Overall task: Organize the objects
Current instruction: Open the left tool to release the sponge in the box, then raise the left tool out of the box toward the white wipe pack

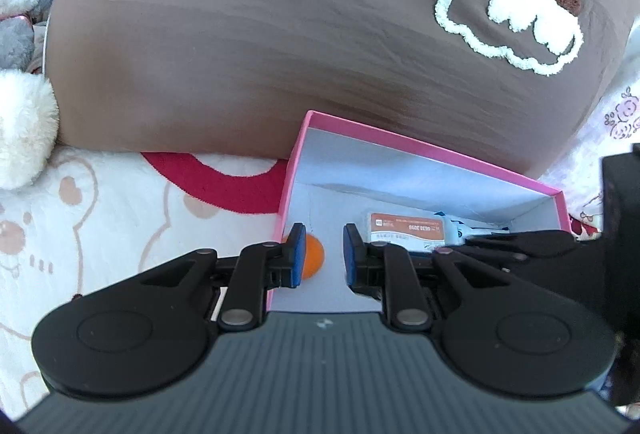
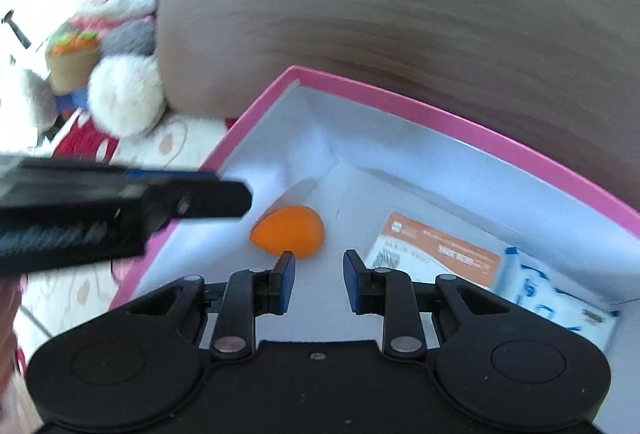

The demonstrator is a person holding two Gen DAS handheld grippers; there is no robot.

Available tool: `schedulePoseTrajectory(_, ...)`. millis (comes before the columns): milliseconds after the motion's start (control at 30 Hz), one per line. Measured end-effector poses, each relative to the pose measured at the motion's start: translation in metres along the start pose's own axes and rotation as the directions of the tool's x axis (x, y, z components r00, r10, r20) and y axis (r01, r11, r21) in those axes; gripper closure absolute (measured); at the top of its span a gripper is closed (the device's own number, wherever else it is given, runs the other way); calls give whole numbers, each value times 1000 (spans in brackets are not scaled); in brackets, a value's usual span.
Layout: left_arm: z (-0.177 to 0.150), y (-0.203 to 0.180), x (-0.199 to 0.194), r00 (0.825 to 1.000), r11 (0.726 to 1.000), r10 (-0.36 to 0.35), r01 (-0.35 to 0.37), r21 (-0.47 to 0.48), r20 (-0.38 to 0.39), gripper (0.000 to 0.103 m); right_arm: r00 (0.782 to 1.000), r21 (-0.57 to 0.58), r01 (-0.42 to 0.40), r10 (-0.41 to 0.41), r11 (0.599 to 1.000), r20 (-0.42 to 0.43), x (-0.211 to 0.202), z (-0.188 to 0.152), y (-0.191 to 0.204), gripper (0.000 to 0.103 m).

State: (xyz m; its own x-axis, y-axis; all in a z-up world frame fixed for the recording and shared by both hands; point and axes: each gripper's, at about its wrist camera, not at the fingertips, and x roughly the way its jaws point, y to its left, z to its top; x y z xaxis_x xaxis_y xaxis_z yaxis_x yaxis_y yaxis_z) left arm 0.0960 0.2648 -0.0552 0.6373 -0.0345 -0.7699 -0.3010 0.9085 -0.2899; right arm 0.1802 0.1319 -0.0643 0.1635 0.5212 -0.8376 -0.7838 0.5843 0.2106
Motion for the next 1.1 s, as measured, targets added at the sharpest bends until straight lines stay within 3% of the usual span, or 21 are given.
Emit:
schedulePoseTrajectory(133,-3,-3,-7,1000,1000,20,-20,9,7,85,1000,-59,-5,5,998,-13,-17,-12,3,72)
schedulePoseTrajectory(367,-7,-13,-27,999,999,44,-44,13,9,82,1000,-59,-15,16,998,20,-42,-22,2,72)
schedulePoseTrajectory(600,-17,-29,-52,998,997,61,-60,40,-18,68,996,-82,-24,31,996,87,-88,-33,6,71)
schedulePoseTrajectory(900,-25,-49,-94,996,994,82,-80,78,-19,52,989,-118,-13,30,993,143,-144,-53,11,62)
schedulePoseTrajectory(1100,-31,-67,-121,996,988,79,-74,139,-31,41,988,-144,15,8,989,157,-173,-64,15,46)
